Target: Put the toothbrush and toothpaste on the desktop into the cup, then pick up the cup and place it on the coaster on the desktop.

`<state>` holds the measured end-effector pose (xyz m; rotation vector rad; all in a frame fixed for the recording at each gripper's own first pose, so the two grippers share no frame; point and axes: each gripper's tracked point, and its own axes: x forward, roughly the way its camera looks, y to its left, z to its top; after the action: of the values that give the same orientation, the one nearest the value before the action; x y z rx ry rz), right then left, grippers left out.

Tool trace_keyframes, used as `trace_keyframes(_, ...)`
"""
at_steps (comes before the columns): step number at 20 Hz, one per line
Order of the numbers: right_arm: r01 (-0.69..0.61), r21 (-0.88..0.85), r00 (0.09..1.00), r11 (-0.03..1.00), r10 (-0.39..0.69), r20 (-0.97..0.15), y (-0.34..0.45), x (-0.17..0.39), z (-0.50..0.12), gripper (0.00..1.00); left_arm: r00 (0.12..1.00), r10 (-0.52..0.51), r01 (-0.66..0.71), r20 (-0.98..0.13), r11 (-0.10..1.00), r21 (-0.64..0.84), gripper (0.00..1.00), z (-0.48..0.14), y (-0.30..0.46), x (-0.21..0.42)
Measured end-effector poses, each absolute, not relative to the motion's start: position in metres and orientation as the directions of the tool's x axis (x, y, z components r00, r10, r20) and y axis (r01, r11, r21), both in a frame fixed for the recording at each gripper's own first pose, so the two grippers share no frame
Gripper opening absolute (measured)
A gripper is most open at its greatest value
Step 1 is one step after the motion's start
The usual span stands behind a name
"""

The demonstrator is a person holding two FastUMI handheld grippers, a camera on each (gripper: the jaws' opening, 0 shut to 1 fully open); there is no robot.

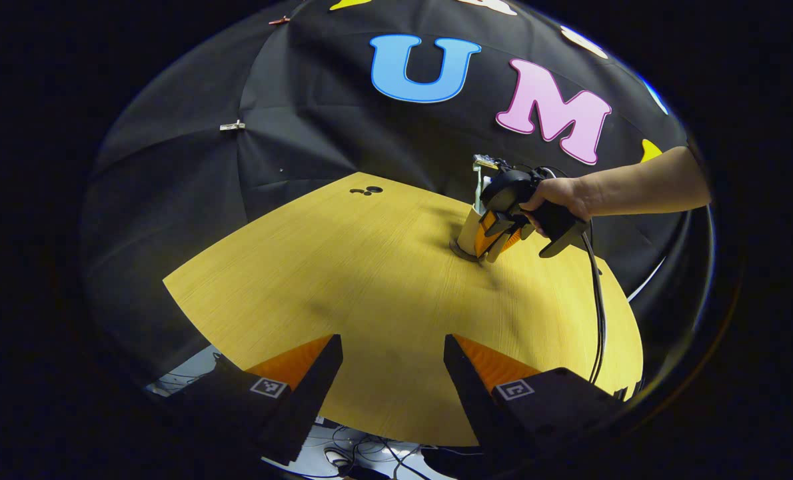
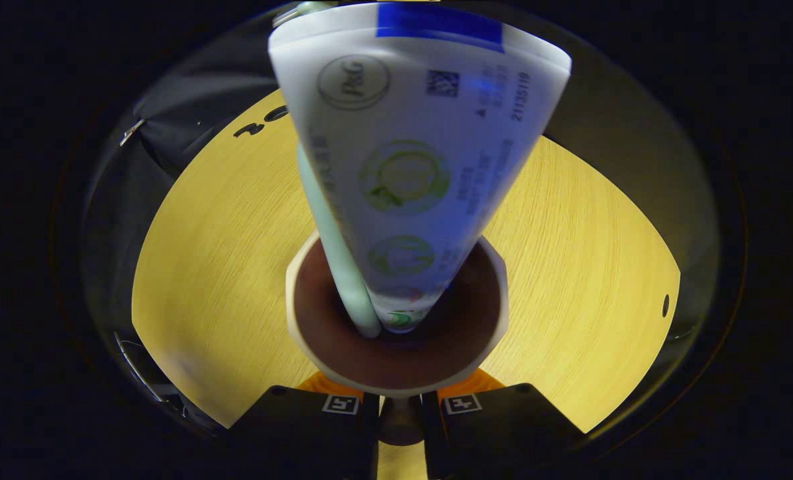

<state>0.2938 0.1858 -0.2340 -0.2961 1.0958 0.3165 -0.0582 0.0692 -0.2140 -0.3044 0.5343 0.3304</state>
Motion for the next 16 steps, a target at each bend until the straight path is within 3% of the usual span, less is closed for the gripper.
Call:
trace_keyframes(2, -0.397, -0.095, 0.427, 0.913, 0.092, -0.900, 0.191, 0.295, -0.235, 0.25, 0.808, 0.228, -0.383, -0.543, 0.904, -0.191, 0.97, -0.216, 0.072, -0.059)
trace_keyframes(4, -0.385, -0.077, 0.415, 0.920, 0.098, -0.905, 0.190, 0.294, -0.235, 0.37, 0.806, 0.230, -0.383, -0.545, 0.905, -0.185, 0.97, -0.216, 0.074, -0.059)
trace_keyframes(5, -0.376, -0.068, 0.415, 0.924, 0.102, -0.904, 0.186, 0.291, -0.230, 0.32, 0.806, 0.229, -0.382, -0.545, 0.906, -0.184, 0.98, -0.216, 0.075, -0.060)
trace_keyframes(7, -0.380, -0.071, 0.438, 0.922, 0.112, -0.892, 0.188, 0.293, -0.223, 0.37, 0.809, 0.229, -0.380, -0.541, 0.906, -0.185, 0.97, -0.213, 0.075, -0.059)
trace_keyframes(10, -0.406, -0.095, 0.491, 0.909, 0.130, -0.861, 0.186, 0.293, -0.206, 0.82, 0.815, 0.219, -0.367, -0.536, 0.911, -0.186, 0.98, -0.207, 0.070, -0.057)
trace_keyframes(12, -0.405, -0.097, 0.530, 0.909, 0.147, -0.835, 0.184, 0.285, -0.188, 1.00, 0.825, 0.206, -0.347, -0.526, 0.920, -0.185, 0.97, -0.201, 0.065, -0.053)
trace_keyframes(16, -0.374, -0.059, 0.638, 0.925, 0.211, -0.741, 0.168, 0.260, -0.136, 0.98, 0.856, 0.169, -0.291, -0.488, 0.938, -0.186, 0.98, -0.178, 0.053, -0.042)
